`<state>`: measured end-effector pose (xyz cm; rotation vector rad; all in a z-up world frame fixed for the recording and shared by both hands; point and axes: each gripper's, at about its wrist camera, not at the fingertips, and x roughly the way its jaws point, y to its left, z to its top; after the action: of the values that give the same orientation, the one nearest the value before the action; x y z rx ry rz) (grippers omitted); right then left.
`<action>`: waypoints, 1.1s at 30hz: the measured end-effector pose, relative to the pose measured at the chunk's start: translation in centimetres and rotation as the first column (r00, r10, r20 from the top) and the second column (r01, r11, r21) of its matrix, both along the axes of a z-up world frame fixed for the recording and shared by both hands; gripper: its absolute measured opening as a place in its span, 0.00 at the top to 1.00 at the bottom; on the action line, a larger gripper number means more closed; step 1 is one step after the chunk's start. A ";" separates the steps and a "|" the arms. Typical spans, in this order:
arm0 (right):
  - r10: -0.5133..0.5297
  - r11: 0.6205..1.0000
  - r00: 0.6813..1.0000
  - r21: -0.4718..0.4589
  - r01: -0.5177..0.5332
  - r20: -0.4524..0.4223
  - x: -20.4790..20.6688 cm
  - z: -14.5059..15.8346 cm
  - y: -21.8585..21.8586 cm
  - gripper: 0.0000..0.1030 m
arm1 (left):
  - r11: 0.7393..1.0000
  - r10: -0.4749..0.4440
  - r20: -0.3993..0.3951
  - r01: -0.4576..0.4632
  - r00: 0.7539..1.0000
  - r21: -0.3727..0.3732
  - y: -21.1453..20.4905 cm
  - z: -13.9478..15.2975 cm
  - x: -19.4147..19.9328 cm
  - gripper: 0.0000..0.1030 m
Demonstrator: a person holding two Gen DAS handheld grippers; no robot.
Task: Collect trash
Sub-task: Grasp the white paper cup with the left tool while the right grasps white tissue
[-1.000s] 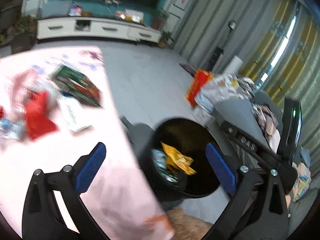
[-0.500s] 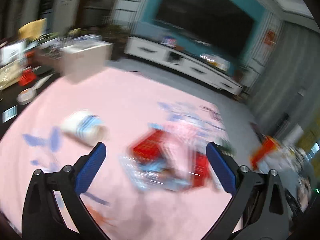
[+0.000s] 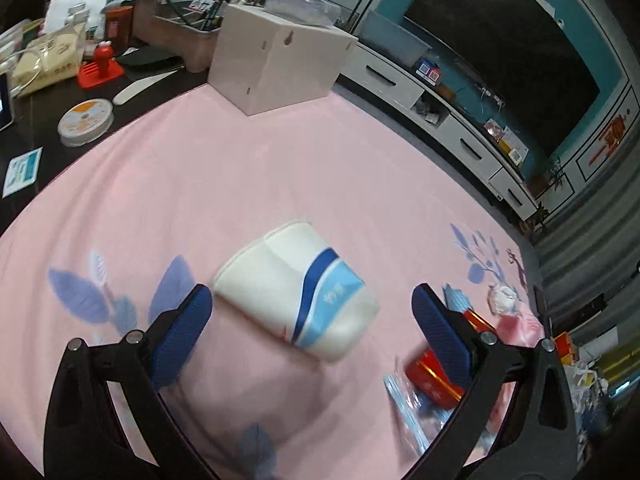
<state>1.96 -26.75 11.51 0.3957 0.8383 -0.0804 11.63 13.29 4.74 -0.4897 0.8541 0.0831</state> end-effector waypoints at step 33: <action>0.164 0.971 0.957 -0.135 -0.200 -0.238 16.7 -3.9 8.6 0.76 | 0.997 -0.043 0.006 0.043 0.999 0.068 -1.5 -0.7 0.1 0.38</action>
<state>18.65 -18.16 7.60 0.1594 1.0815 -0.0200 11.70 11.79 4.04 -0.4075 0.8513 0.0704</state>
